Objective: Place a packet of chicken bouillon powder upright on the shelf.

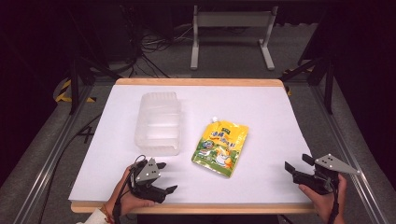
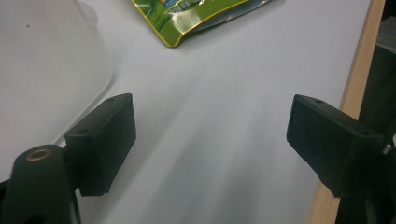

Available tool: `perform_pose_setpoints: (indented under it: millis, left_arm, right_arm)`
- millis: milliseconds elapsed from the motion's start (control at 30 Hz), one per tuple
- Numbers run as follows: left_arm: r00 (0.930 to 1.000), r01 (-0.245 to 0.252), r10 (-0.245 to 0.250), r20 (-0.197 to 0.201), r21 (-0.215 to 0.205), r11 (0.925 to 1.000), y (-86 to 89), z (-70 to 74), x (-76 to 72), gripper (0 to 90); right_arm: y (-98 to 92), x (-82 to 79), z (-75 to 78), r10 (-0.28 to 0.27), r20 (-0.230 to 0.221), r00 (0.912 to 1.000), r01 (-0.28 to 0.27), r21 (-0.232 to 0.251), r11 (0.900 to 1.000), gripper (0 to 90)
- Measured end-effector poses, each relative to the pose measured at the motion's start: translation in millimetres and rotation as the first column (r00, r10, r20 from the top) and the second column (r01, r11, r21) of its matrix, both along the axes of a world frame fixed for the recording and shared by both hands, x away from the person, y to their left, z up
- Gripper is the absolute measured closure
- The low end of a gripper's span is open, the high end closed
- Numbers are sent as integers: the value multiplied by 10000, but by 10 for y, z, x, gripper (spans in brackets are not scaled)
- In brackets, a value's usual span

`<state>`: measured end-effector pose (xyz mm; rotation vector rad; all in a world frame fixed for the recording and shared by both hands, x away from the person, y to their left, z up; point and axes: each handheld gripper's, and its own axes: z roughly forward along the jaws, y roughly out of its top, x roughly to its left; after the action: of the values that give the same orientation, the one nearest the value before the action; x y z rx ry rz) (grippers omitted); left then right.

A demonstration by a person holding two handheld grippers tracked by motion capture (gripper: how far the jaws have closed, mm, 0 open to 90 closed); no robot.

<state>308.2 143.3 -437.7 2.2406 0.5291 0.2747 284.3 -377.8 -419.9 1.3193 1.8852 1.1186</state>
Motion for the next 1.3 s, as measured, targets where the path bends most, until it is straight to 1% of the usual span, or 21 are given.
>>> perform_pose_setpoints:
  millis: [133,200,233,267,300,400,467,533,567,667,700,767,833,900,967,1033,1100,1133,1200,1233,1300]
  left_arm:
    - [10000,-8,7,65,182,9998,4,-19,-18,159]
    - [9998,-78,72,166,392,9992,21,-27,-17,156]
    - [9999,-97,93,115,322,9994,35,-26,-9,155]
    - [9999,-104,103,87,228,9997,44,-25,-2,155]
    - [9999,-129,127,113,218,9997,50,-23,1,155]
    - [9995,-270,268,158,169,9995,64,-20,16,149]
    - [9993,-351,348,149,171,9992,68,-27,22,140]
    - [9988,-474,472,121,180,9987,78,-37,29,138]
    - [9980,-621,620,87,187,9979,81,-47,26,136]
    - [9970,-773,774,-35,133,9969,89,-55,19,134]
    - [9970,-773,774,-35,133,9969,89,-55,19,132]
    - [9964,-843,843,-40,185,9963,105,-58,3,129]
    - [9955,-950,951,-60,162,9953,128,-64,-12,127]
    - [9950,-997,998,-54,154,9949,150,-67,-20,125]
    - [9937,-1119,1119,-11,141,9936,167,-67,-26,124]
    - [9924,-1230,1231,-41,79,9924,195,-72,-25,125]
    - [9912,-1326,1327,-23,128,9911,212,-80,-21,125]
    - [9908,-1349,1350,-61,96,9908,221,-79,-21,125]
    - [9888,-1492,1491,80,59,9888,236,-71,-17,125]
    - [9881,-1537,1537,65,-24,9881,242,-68,-14,125]
    - [9871,-1601,1601,78,1,9871,254,-70,0,125]
  right_arm:
    - [37,16,-20,275,-105,9996,-277,-110,9996,240]
    - [59,10,-12,510,-65,9987,-510,130,9986,264]
    - [72,4,-7,540,-11,9985,-539,125,9985,286]
    - [80,4,-7,661,17,9978,-661,123,9977,284]
    - [89,11,-12,780,-50,9969,-779,178,9968,280]
    - [118,69,-43,965,-277,9949,-963,83,9953,267]
    - [146,123,-52,1274,-443,9909,-1275,8,9918,259]
    - [162,145,-58,1369,-524,9892,-1371,-2,9906,257]
    - [201,190,-68,1649,-728,9836,-1658,-62,9861,250]
    - [261,235,-79,1979,-946,9756,-2000,-130,9797,244]
    - [261,235,-79,1979,-946,9756,-2000,-130,9797,244]
    - [307,283,-86,2197,-1068,9697,-2223,-134,9749,240]
    - [333,321,-78,2247,-1063,9686,-2275,-154,9736,237]
    - [367,388,-55,2425,-1043,9645,-2425,133,9701,237]
    - [391,416,-48,2454,-1053,9637,-2453,133,9693,237]
    - [469,506,-46,2759,-1149,9543,-2748,254,9612,236]
    - [523,568,-52,2971,-1252,9466,-2945,392,9549,232]
    - [552,598,-56,3087,-1361,9414,-3041,539,9511,230]
    - [612,663,-64,3338,-1559,9297,-3275,653,9426,221]
    - [652,702,-71,3450,-1651,9240,-3355,829,9384,218]
    - [713,769,-82,3624,-1816,9142,-3489,1026,9315,211]
